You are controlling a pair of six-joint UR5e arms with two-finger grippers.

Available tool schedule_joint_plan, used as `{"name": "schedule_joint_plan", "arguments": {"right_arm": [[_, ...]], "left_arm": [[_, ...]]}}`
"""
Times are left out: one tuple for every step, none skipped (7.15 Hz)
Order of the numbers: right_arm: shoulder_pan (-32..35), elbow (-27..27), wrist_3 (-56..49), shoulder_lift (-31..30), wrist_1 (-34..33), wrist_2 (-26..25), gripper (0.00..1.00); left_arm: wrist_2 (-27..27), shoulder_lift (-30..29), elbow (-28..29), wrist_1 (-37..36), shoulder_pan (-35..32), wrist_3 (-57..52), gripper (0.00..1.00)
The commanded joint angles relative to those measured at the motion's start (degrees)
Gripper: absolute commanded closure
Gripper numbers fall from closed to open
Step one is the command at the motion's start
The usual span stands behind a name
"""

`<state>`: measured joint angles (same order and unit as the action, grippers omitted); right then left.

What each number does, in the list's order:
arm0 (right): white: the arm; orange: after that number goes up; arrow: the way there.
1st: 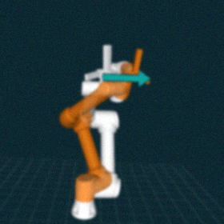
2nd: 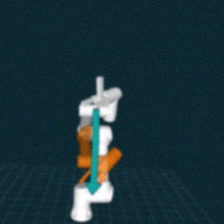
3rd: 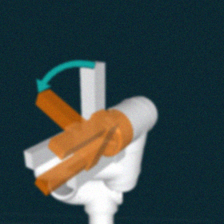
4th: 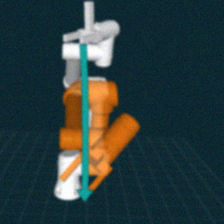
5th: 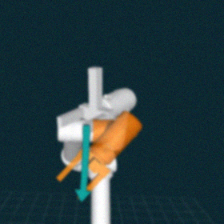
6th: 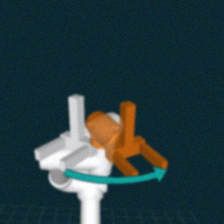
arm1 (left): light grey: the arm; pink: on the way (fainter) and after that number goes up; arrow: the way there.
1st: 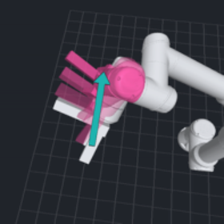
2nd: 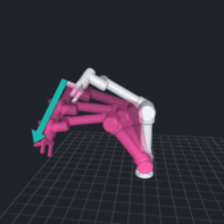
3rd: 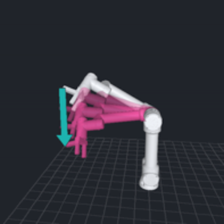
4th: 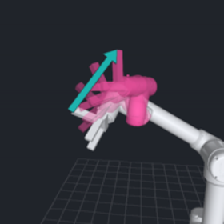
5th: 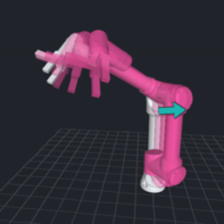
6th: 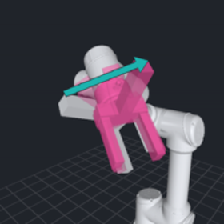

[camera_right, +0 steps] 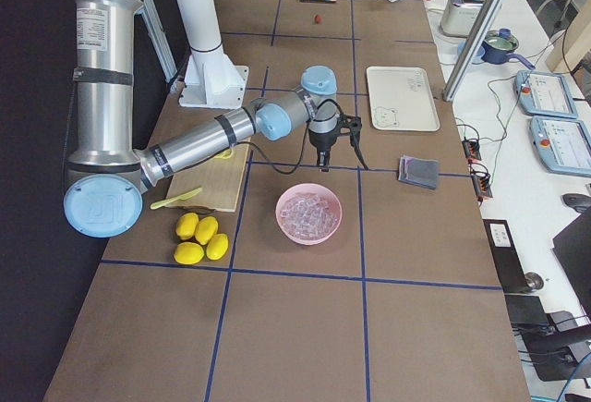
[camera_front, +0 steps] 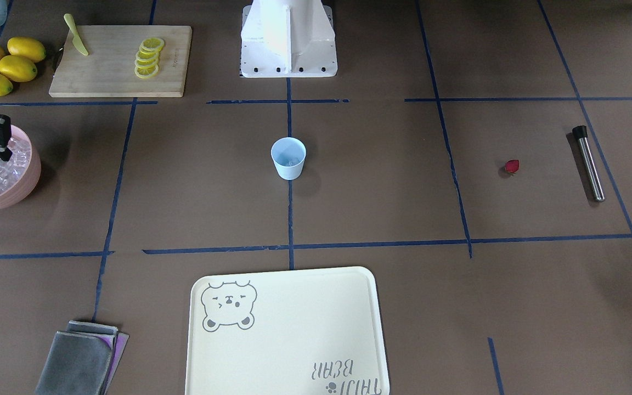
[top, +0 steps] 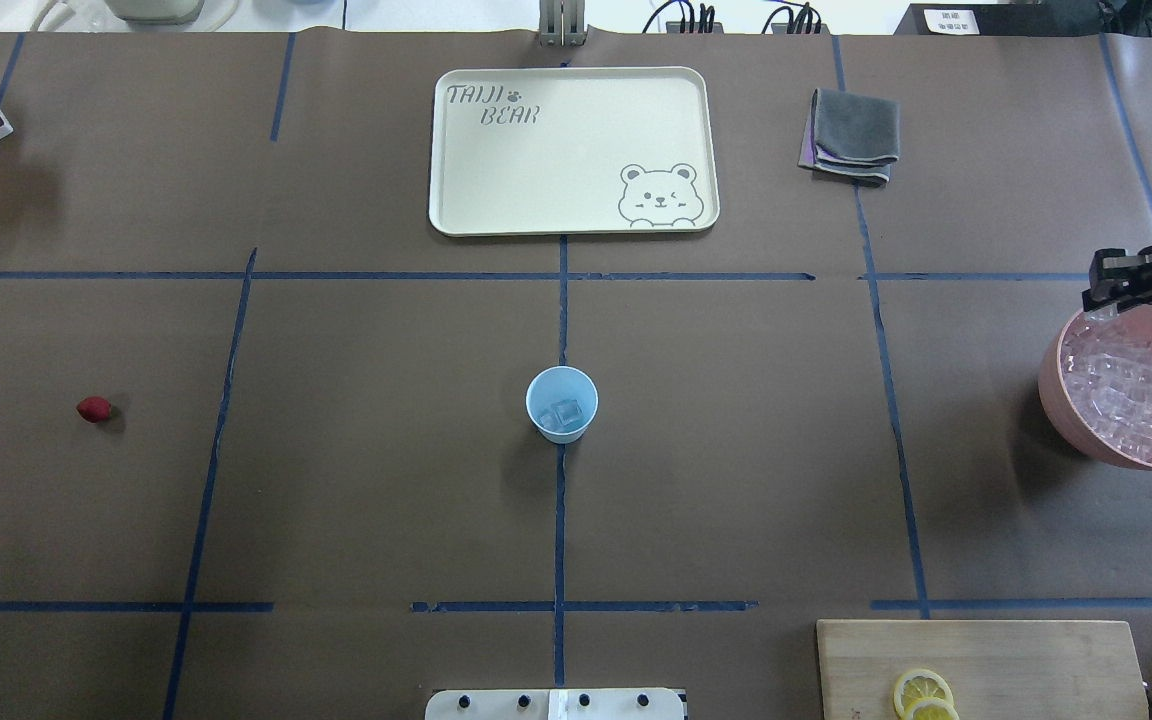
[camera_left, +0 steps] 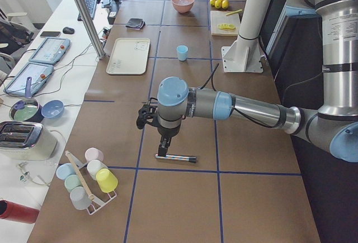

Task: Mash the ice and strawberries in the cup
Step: 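Carry the ice cube with the right gripper over the light-blue cup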

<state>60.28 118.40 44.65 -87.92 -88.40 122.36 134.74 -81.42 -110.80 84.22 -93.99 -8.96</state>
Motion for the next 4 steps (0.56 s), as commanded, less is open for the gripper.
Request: {"name": "schedule_joint_plan", "arguments": {"right_arm": [[-7.2,0.0,0.3,13.2,-12.2,-3.4,0.99],[-11.3,-0.4,0.3,20.7,-19.8,-6.7,1.0],[-14.5,-1.0,4.0,24.5,-22.1,-8.2,1.0],[-17.4,-3.2,9.6,28.6,-22.0,-10.1,1.0]], "left_arm": [[0.0,0.5,0.1,0.0,0.0,0.0,0.0],[0.0,0.5,0.3,0.0,0.0,0.0,0.0],[0.0,0.5,0.5,0.1,0.0,0.0,0.0],[-0.1,0.5,0.5,0.1,0.0,0.0,0.0]]}}
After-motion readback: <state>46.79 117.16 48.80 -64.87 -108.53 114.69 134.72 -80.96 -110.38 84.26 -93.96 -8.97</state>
